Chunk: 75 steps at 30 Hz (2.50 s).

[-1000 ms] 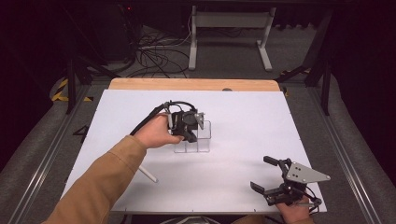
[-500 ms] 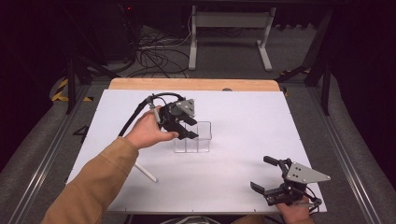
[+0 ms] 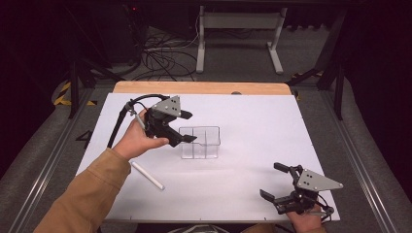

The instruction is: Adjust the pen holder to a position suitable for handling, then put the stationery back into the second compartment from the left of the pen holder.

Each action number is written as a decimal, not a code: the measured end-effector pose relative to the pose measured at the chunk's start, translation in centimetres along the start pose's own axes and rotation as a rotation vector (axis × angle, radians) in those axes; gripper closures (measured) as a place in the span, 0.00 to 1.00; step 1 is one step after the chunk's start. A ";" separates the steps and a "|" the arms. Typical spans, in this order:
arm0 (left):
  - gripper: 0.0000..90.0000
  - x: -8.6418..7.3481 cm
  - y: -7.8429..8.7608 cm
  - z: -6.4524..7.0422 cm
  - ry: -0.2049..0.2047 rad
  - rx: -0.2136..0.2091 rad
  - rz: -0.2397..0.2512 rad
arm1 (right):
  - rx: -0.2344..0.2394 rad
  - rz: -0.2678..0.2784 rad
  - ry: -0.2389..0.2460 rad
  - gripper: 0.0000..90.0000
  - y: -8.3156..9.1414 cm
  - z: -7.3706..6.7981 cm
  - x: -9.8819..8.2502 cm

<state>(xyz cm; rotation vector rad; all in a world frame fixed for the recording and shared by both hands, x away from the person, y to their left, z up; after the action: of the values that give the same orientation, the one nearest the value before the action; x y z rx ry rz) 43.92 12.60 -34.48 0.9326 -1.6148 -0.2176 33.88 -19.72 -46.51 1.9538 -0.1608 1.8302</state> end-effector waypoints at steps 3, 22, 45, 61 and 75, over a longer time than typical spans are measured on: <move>0.22 0.0 0.5 0.1 0.021 0.011 0.027 | 0.000 -0.001 0.000 0.02 0.0 0.0 0.0; 0.07 -2.9 6.8 1.8 0.243 0.200 0.282 | 0.013 -0.001 0.006 0.02 -0.6 -0.5 0.8; 0.07 -10.3 8.8 6.0 0.372 0.316 0.289 | 0.038 -0.016 0.002 0.07 -2.9 -0.8 3.6; 0.06 -14.6 8.7 8.0 0.393 0.444 0.256 | 0.088 -0.068 0.030 0.06 -6.9 -2.0 6.0; 0.06 -17.1 10.2 7.8 0.522 0.465 0.294 | 0.130 -0.146 0.005 0.10 -10.2 -2.7 7.2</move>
<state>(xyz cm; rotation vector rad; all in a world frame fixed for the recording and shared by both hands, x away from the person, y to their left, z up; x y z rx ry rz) 32.00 28.09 -43.29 0.9796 -1.3022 0.5857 36.10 -8.00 -42.03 1.9912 0.1020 1.7894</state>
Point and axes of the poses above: each handheld gripper's, and its own axes: y roughly backward along the jaws, x roughly out of its top, z roughly to its right, the point moved 6 cm from there along -y, roughly forward along the jaws, and after that the axes turned 10 degrees about x, right-handed, at the moved point
